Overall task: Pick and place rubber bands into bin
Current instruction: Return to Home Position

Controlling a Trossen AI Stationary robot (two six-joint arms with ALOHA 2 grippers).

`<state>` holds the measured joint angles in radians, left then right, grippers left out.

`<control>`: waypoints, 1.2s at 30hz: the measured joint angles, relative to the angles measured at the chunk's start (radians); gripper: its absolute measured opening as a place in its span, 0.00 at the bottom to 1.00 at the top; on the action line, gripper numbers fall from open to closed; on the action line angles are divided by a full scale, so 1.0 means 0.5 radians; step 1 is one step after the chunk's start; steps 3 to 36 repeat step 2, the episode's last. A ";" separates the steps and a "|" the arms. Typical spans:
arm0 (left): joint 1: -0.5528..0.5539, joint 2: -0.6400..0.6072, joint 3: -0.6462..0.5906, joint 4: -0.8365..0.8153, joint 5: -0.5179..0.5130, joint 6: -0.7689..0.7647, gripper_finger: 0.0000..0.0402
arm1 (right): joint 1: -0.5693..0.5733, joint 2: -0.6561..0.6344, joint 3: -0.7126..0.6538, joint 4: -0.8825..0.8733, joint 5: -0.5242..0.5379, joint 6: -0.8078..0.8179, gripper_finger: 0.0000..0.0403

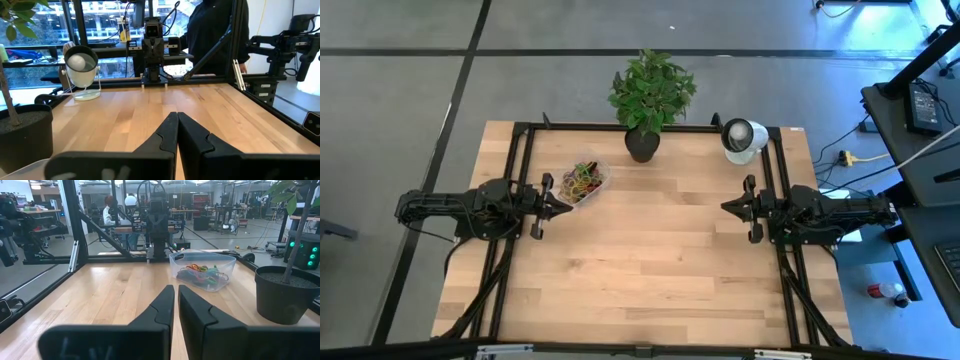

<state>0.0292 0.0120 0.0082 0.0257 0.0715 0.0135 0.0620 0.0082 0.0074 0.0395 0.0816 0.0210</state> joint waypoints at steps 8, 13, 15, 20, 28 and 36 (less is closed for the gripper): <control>0.000 0.000 0.000 0.000 0.000 0.000 0.01 | 0.000 0.000 0.000 -0.001 0.001 0.001 0.07; 0.000 0.000 0.000 0.000 0.000 0.000 0.01 | 0.000 0.000 0.000 -0.001 0.001 0.001 0.07; 0.000 0.000 0.000 0.000 0.000 0.000 0.01 | 0.000 0.000 0.000 -0.001 0.001 0.001 0.07; 0.000 0.000 0.000 0.000 0.000 0.000 0.01 | 0.000 0.000 0.000 -0.001 0.001 0.001 0.07; 0.000 0.000 0.000 0.000 0.000 0.000 0.01 | 0.000 0.000 0.000 -0.001 0.001 0.001 0.07; 0.000 0.000 0.000 0.000 0.000 0.000 0.01 | 0.000 0.000 0.000 -0.001 0.001 0.001 0.07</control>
